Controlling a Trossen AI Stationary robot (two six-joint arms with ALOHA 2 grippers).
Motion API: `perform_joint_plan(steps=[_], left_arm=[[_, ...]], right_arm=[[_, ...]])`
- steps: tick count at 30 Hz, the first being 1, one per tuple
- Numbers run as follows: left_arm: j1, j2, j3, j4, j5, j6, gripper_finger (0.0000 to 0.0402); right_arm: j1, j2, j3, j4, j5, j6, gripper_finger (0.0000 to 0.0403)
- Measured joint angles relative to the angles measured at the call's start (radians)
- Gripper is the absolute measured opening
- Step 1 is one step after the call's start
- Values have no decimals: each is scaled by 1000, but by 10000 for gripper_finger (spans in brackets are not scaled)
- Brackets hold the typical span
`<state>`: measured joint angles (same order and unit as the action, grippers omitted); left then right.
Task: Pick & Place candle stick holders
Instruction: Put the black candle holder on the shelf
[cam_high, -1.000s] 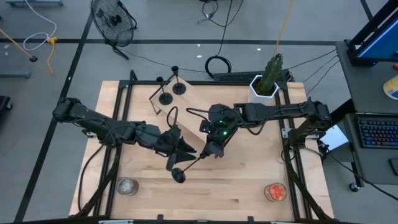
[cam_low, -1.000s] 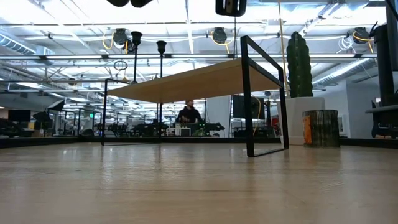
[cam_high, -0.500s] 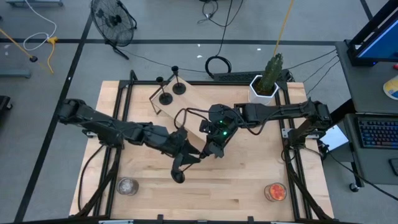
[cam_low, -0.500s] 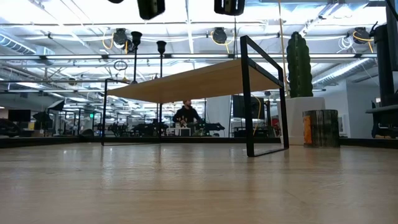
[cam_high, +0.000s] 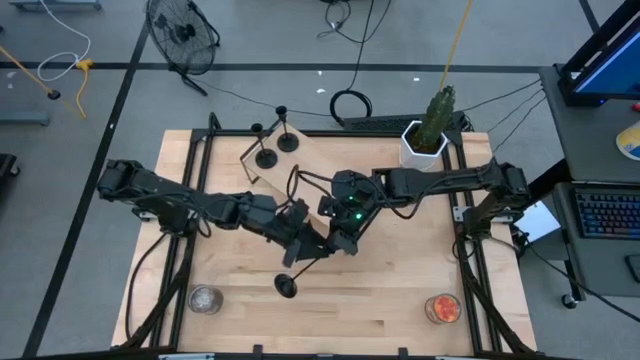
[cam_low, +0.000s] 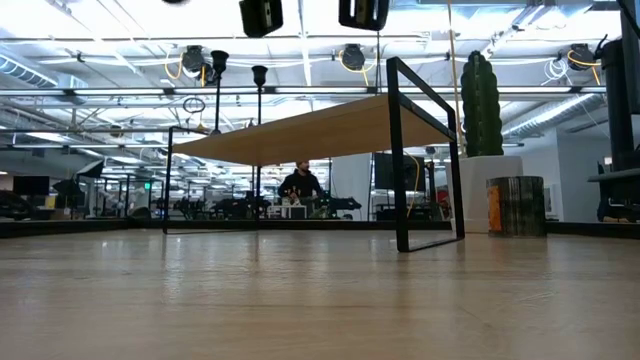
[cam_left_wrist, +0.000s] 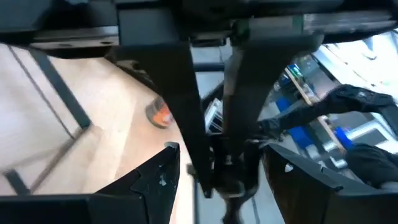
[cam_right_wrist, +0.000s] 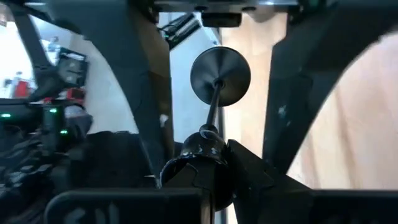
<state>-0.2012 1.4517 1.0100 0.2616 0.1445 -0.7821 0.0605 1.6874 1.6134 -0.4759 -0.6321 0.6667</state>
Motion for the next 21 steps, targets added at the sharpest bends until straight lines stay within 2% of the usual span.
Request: perform_joint_plan(steps=[10, 21], left_arm=[[1, -1, 0, -50, 45, -17, 230], [3, 51, 1, 3, 102, -53, 229]], right_arm=[[1, 35, -1, 44, -52, 19, 18], [0, 35, -1, 67, -51, 35, 18]])
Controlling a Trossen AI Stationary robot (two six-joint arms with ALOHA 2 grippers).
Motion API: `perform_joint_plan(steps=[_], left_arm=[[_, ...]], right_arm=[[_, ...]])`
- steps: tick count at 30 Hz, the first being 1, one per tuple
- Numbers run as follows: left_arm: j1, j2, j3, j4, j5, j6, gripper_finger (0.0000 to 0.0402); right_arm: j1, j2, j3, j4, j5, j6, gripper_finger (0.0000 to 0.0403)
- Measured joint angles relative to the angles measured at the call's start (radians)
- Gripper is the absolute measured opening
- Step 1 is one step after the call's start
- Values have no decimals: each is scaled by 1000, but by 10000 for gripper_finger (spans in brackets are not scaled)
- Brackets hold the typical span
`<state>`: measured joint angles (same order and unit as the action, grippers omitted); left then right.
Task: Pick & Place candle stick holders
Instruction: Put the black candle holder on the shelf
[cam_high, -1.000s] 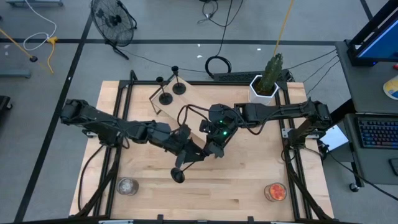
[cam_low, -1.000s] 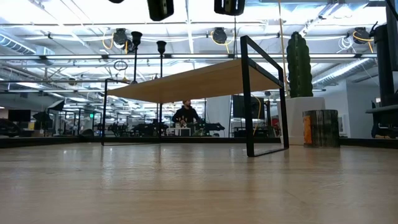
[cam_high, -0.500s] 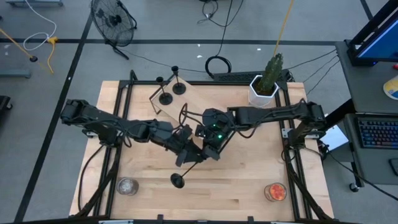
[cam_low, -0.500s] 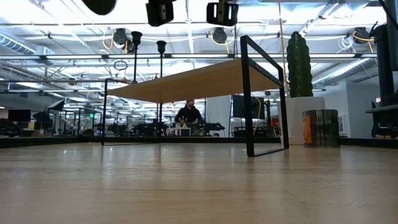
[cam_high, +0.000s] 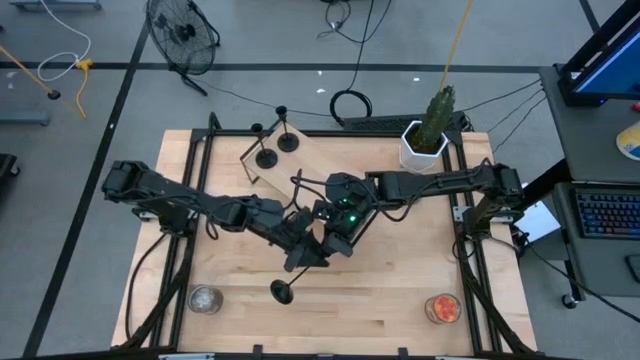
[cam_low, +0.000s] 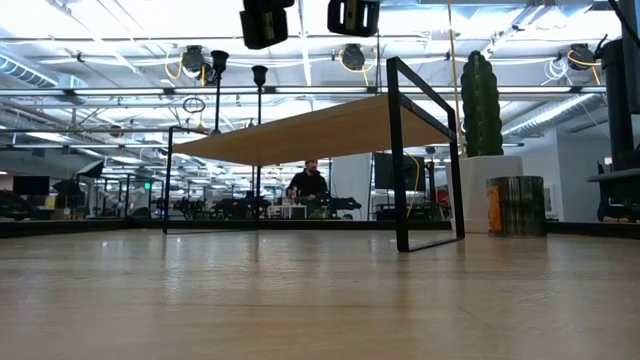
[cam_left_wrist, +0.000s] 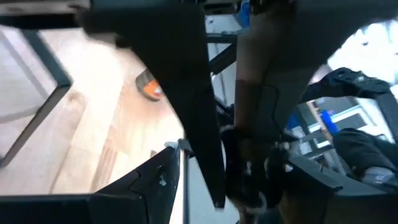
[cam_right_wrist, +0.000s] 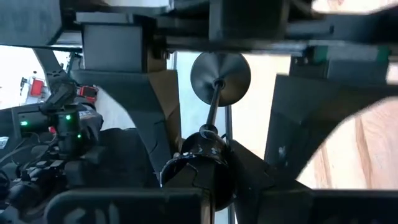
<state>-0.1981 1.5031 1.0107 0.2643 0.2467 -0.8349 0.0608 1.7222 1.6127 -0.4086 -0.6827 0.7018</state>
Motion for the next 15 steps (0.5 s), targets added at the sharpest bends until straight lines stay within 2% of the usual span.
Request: perform_joint_plan(steps=[4, 11, 15], left_arm=[[5, 3, 0, 15, 17, -4, 215], [20, 3, -1, 25, 53, -23, 131], [20, 4, -2, 15, 69, -35, 117]], right_arm=[[0, -1, 0, 3, 2, 9, 18], [4, -2, 0, 1, 14, 32, 18], [4, -3, 0, 4, 13, 24, 18]])
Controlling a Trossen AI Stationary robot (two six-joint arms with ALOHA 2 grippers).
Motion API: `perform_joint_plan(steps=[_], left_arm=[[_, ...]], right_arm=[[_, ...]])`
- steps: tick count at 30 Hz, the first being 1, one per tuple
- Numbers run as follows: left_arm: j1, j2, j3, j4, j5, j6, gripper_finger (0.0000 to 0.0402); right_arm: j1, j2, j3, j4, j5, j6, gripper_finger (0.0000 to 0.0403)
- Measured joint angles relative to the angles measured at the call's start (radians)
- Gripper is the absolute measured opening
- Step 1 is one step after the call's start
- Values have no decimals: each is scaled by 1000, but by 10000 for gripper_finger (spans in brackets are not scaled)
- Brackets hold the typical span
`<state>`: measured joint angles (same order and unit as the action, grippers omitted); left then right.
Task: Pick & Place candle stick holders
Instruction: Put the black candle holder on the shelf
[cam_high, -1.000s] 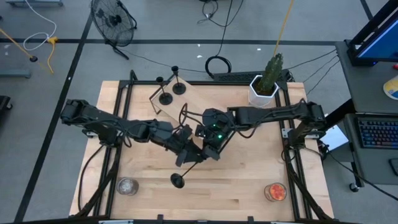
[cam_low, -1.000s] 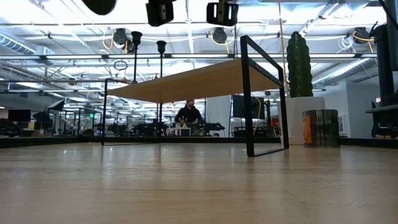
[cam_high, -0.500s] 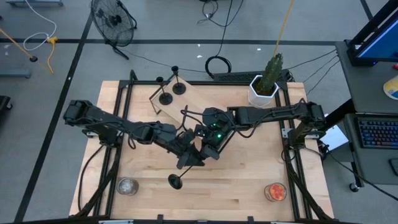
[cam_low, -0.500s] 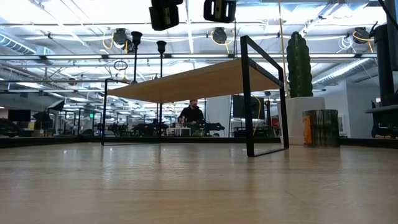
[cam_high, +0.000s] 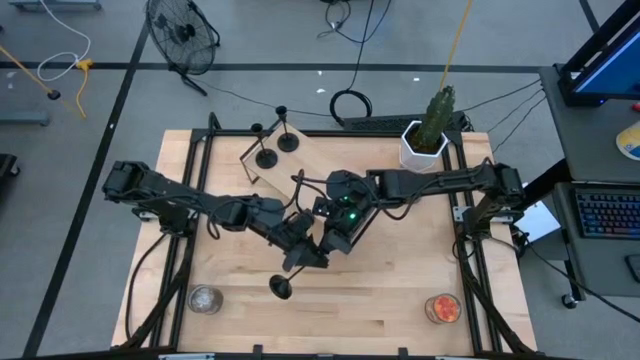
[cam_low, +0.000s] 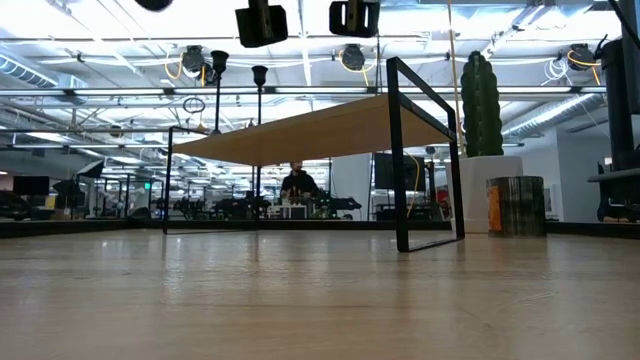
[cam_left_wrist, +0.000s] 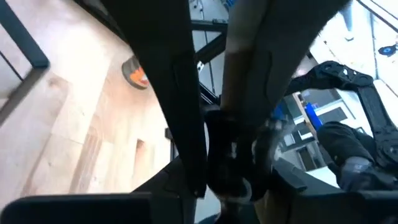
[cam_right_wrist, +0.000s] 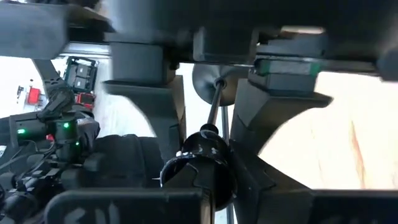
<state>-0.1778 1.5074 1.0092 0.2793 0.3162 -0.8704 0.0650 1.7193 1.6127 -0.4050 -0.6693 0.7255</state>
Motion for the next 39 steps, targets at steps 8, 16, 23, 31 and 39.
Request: perform_joint_plan(steps=[8, 16, 23, 31, 39], left_arm=[[-4, 0, 0, 1, 22, 16, 24], [-4, 0, 0, 6, 12, 7, 19], [-4, -1, 0, 2, 8, -5, 18], [-6, -2, 0, -18, -1, 3, 18], [-18, -3, 4, -50, -6, 12, 18]], right_arm=[[0, -2, 0, 4, -15, -8, 21], [0, -2, 0, 5, -15, -7, 25], [1, -1, 0, 4, -13, -5, 41], [1, 2, 0, 1, -12, -2, 76], [1, 5, 0, 3, -50, 49, 110]])
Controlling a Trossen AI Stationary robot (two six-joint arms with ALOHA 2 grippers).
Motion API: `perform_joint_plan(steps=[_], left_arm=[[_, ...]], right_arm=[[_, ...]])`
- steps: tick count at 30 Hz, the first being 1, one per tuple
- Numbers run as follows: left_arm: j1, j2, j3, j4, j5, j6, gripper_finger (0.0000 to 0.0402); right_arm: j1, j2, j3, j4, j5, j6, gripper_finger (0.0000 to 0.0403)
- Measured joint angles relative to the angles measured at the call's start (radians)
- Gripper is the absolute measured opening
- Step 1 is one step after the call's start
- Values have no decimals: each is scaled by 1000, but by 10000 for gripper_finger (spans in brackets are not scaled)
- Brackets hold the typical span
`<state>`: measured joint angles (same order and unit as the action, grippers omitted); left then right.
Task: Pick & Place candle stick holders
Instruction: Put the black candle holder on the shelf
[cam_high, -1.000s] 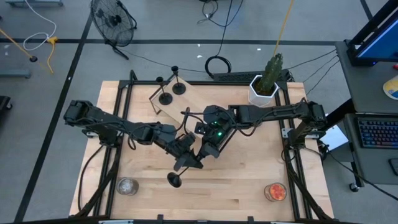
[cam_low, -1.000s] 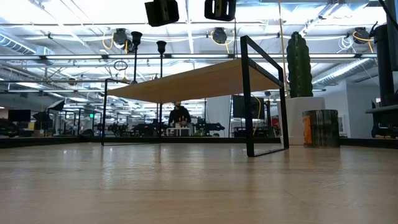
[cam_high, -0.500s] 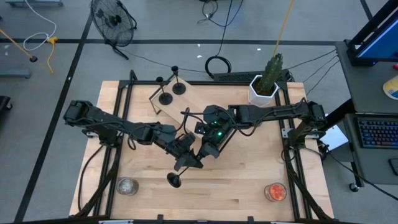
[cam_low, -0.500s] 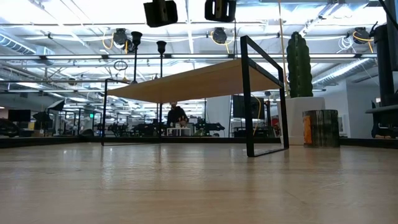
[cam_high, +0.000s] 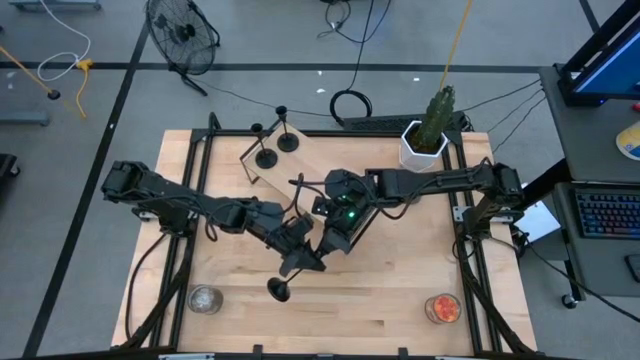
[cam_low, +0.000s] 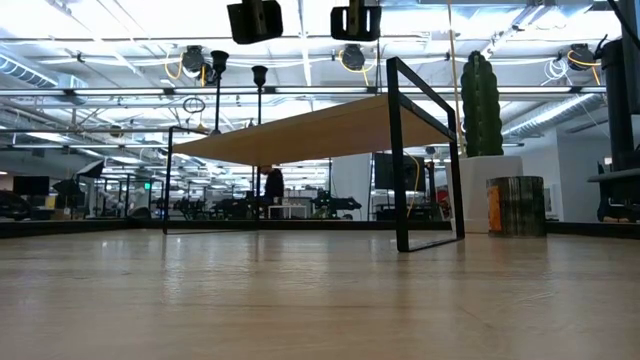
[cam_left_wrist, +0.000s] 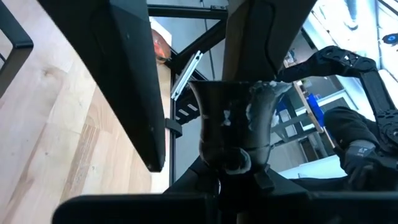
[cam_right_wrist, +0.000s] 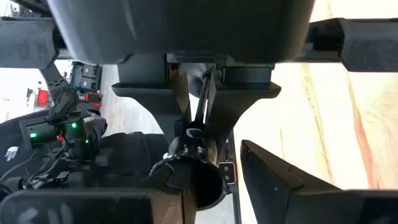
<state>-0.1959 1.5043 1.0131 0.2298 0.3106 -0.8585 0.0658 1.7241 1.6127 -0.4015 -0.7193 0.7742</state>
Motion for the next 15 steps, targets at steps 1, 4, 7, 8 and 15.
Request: perform_joint_plan(steps=[1, 4, 7, 8, 15], left_arm=[[-4, 0, 1, -8, -4, 0, 18], [-17, 0, 1, -30, -8, 0, 18], [-29, -1, 1, -57, -17, -1, 18], [-33, -1, 1, -70, -20, -2, 18], [-46, -1, 0, -124, -34, -9, 18]], right_arm=[[0, 0, 0, 0, 0, 0, 112], [-3, 0, 0, -1, -8, 7, 113], [-5, 0, 0, -2, -16, 8, 111], [-5, 0, -1, -3, -16, 11, 111], [-5, -27, -2, -52, -14, 24, 112]])
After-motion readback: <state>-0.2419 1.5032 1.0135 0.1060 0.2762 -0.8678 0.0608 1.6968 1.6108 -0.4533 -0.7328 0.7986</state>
